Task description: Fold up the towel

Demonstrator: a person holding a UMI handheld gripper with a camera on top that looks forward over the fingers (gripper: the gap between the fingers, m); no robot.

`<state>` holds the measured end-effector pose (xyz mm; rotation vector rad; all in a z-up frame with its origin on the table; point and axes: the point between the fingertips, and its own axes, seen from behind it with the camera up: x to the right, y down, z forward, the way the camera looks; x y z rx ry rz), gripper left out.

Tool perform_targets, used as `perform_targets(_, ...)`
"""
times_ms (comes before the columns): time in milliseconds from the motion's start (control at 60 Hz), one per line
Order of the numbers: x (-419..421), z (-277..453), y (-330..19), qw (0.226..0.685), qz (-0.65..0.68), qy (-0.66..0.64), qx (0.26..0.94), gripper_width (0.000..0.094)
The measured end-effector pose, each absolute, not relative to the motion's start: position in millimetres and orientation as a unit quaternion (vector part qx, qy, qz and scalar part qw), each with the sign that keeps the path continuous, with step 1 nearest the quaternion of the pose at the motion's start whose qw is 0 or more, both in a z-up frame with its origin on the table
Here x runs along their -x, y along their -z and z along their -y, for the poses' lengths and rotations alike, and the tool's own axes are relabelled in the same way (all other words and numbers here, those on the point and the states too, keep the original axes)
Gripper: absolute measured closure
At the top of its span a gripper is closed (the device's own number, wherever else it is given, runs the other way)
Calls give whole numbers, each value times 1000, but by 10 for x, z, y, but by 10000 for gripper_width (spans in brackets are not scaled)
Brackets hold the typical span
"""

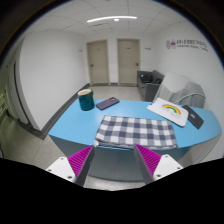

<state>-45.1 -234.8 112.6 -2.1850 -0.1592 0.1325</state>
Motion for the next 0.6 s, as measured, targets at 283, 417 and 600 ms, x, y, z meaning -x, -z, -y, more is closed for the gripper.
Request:
perform_targets(283, 1284, 858, -379, 436, 133, -69, 887, 181)
perform_targets(417, 1299, 452, -32, 419, 127, -66, 897, 342)
perform_targets(600, 1090, 308, 135, 421, 126, -24, 898, 862)
